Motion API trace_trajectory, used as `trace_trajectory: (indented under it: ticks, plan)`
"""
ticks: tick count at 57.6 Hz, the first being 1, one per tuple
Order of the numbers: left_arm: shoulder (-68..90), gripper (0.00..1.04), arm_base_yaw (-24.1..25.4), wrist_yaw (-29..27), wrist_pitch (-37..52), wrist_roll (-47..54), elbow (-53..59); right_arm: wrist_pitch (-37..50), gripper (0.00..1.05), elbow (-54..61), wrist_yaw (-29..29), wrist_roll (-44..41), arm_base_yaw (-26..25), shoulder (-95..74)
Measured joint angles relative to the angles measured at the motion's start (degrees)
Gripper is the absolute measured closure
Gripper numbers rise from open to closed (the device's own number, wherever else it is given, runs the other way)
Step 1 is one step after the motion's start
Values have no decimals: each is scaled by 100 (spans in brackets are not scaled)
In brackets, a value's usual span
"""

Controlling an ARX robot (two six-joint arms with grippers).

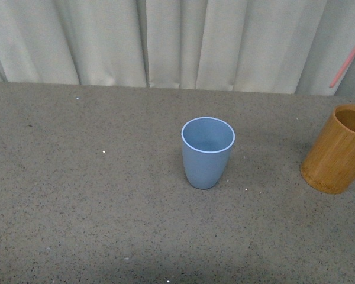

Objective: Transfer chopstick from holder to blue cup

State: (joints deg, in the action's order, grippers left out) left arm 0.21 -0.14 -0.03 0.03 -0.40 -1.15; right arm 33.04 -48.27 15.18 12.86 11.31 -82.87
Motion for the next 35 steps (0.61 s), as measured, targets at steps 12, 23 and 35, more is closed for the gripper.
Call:
trace_trajectory:
  ticks: [12,23,35]
  plan:
    - [0,7,-2,0,0,0,0,79,101,-155,256,13,612,-319]
    - [0,7,-2,0,0,0,0,153,101,-317,450,142,1008,-741]
    - [0,7,0,-2,0,0,0,181,101,-560,627,337,1296,-1248]
